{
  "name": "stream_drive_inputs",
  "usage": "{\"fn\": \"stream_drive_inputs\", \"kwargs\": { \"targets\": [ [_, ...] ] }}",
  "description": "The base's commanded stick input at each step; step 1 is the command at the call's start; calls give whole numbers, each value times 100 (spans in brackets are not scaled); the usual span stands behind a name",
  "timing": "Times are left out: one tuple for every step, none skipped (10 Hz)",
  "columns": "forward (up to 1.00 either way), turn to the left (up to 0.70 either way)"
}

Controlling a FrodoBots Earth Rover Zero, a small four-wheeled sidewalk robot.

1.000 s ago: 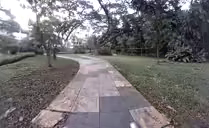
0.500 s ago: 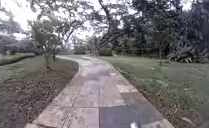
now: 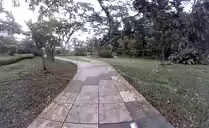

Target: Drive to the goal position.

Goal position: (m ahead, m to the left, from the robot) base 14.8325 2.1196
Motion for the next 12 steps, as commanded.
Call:
{"fn": "stream_drive_inputs", "kwargs": {
  "targets": [
    [70, 0],
    [70, 0],
    [70, 0],
    [70, 0],
    [70, 0],
    [70, 0],
    [70, 0],
    [70, 0],
    [70, 0],
    [70, 0],
    [70, 0],
    [70, 0]
  ]
}}
